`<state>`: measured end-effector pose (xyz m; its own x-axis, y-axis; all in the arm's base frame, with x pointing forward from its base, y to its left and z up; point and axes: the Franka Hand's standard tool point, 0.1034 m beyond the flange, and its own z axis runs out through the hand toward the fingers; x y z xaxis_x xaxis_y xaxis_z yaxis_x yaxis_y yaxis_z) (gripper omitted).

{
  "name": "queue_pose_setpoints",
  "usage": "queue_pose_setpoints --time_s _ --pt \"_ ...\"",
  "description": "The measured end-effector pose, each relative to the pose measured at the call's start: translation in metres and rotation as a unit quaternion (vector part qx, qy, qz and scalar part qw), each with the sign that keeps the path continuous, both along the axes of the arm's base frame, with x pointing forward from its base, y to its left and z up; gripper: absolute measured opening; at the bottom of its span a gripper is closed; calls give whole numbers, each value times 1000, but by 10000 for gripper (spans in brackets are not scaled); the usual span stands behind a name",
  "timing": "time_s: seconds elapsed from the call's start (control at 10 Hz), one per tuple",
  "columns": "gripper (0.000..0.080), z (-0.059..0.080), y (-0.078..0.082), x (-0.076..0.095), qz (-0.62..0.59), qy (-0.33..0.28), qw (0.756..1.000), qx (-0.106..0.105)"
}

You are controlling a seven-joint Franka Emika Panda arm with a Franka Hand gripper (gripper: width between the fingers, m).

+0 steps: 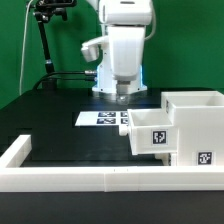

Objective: Assemble drawer

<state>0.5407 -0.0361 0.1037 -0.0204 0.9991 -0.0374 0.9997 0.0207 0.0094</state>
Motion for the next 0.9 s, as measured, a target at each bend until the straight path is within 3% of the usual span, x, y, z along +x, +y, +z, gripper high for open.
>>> queue_pose_setpoints --time_s 0.1,0.3,0.5,0.9 --pt "649 -6 -10 -3 1 6 1000 1" --pt "649 -5 -13 -2 2 5 1000 3" --pt "649 -7 -32 -3 7 5 999 42" --pt "649 -16 -49 12 9 20 994 106"
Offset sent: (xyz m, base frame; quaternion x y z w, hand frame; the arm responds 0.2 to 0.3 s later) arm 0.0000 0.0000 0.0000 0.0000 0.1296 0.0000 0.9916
